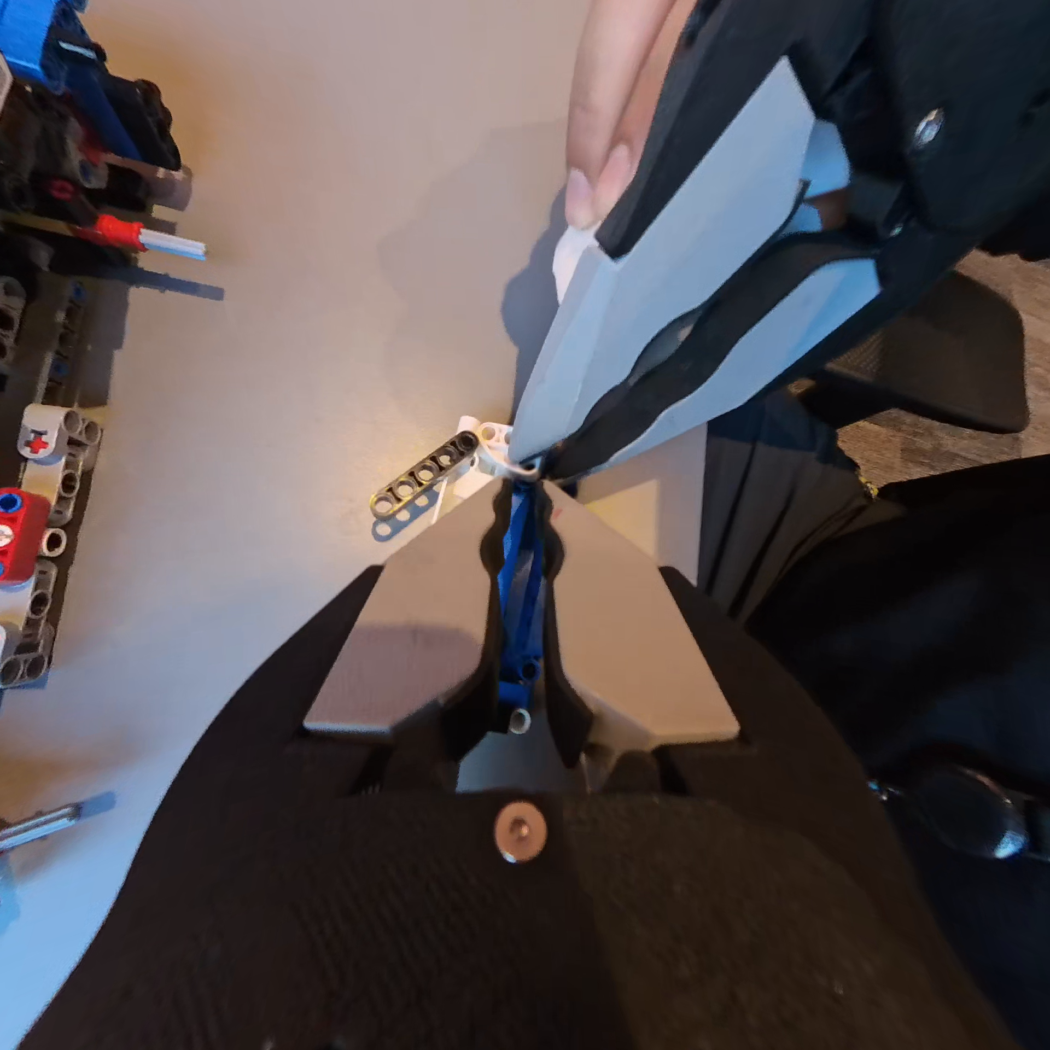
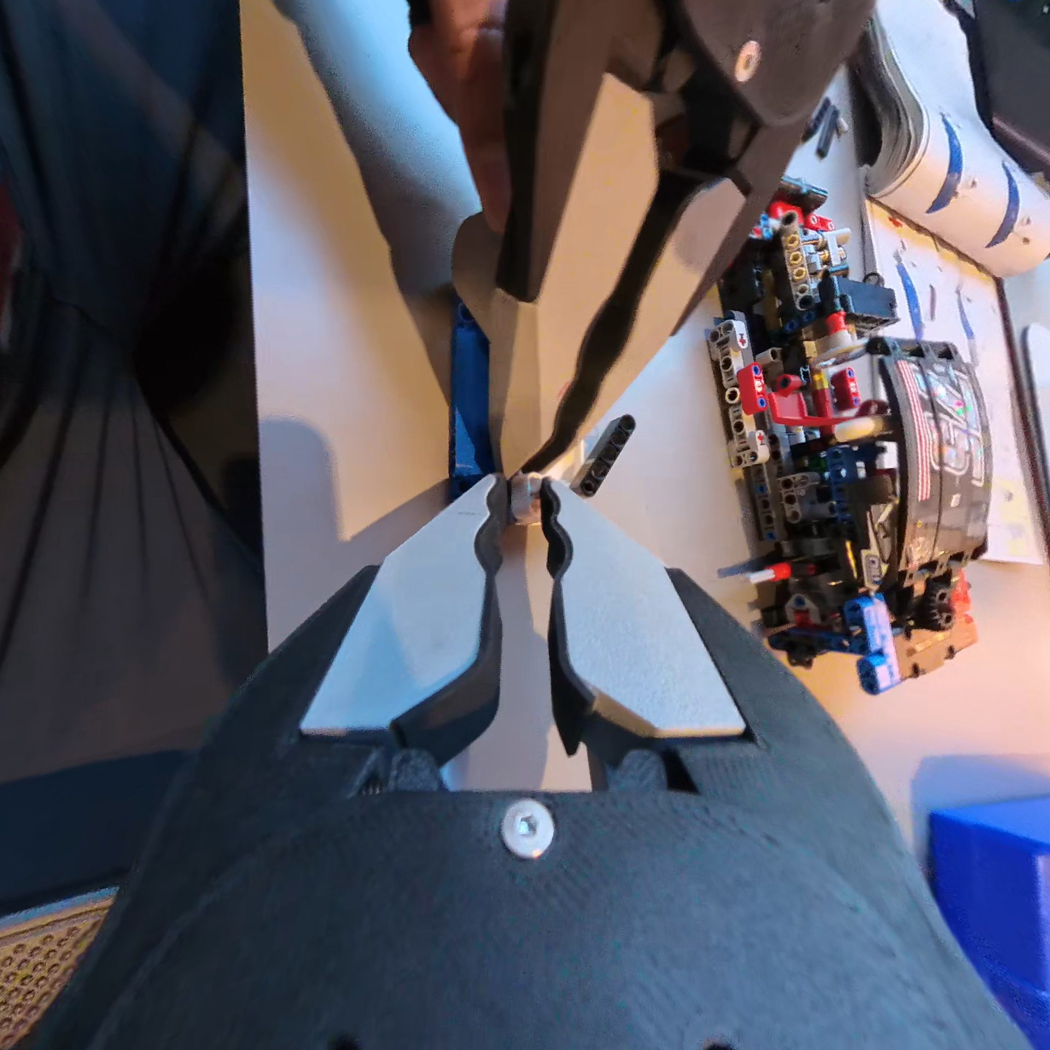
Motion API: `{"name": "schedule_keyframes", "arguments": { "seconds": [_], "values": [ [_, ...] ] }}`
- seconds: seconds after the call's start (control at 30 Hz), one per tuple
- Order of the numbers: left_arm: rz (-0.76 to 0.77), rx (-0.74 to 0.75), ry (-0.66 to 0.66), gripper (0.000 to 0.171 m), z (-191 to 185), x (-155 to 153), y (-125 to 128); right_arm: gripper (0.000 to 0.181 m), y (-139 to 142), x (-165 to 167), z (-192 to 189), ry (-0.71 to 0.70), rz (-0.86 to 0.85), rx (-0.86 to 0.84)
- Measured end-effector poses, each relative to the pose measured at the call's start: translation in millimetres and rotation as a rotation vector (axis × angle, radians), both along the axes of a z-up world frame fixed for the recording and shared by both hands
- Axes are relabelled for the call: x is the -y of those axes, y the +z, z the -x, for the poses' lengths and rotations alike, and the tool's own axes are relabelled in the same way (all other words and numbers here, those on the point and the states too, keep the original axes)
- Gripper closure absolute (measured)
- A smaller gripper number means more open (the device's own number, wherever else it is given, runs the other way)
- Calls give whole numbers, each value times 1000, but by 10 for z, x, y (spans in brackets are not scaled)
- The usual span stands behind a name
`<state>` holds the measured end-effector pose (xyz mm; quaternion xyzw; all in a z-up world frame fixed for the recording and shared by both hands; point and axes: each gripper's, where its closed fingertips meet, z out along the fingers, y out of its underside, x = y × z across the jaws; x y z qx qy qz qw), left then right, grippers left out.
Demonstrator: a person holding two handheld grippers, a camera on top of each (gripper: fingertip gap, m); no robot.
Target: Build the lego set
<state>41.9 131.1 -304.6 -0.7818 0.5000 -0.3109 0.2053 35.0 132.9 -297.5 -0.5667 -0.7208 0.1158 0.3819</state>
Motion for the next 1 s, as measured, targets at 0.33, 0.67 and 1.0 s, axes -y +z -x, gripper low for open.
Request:
{"name": "schedule_keyframes", "arguments": {
  "seconds": [0.33,0.67,1.0],
  "values": [
    [-12,-24,14,159,109,32,19,178,21,-27,-37,-53,39,-74],
    [-36,51,130,150,327,15,118,175,-80,-52,-225,-120,24,-69],
    [-108,95,203,144,453,-113,161,161,33,-56,-208,-170,133,-172]
  ]
}}
